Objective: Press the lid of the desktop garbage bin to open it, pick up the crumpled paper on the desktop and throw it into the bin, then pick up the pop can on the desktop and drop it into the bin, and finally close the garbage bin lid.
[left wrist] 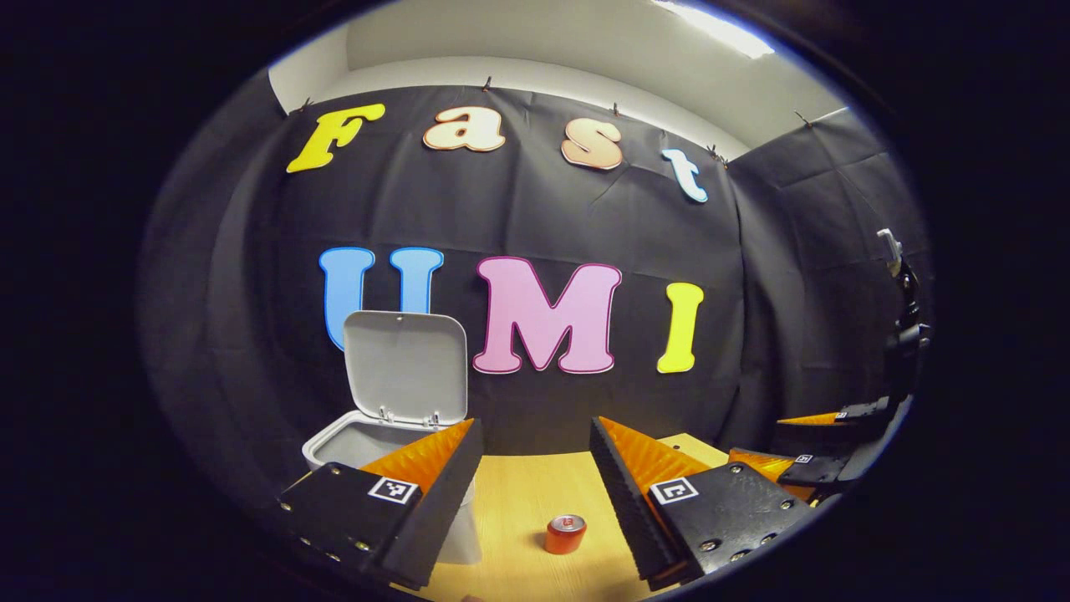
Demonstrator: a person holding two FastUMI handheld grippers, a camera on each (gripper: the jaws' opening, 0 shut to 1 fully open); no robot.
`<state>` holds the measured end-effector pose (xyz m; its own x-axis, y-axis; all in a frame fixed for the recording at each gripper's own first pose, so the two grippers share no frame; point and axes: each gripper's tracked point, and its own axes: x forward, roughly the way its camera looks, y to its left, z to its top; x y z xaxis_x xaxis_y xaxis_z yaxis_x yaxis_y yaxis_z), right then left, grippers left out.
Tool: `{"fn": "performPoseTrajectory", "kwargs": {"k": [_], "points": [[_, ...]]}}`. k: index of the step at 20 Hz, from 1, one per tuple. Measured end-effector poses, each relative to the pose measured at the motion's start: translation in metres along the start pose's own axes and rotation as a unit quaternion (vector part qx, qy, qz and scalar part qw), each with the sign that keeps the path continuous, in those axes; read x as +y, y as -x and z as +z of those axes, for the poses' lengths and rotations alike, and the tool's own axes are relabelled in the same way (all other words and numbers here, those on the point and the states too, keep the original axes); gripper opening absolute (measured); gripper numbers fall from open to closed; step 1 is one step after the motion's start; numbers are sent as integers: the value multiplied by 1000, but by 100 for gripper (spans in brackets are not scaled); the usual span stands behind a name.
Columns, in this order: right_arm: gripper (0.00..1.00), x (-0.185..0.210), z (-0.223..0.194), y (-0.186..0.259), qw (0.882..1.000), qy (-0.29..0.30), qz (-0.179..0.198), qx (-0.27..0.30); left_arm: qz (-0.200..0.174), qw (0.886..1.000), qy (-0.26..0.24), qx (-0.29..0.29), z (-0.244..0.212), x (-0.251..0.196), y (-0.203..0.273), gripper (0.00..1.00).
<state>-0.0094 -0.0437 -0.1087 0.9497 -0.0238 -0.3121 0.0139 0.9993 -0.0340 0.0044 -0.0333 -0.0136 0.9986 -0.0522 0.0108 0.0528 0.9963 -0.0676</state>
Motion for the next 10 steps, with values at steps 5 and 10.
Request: {"fn": "performPoseTrajectory", "kwargs": {"k": [5, 10], "points": [[98, -12, -22, -25, 1000, 19, -5, 19, -5, 1000, -5, 13, -11, -9, 2, 95], [98, -13, -75, -70, 992, 34, 28, 116, -1, 999, -10, 31, -21, -15, 8, 95]]}}
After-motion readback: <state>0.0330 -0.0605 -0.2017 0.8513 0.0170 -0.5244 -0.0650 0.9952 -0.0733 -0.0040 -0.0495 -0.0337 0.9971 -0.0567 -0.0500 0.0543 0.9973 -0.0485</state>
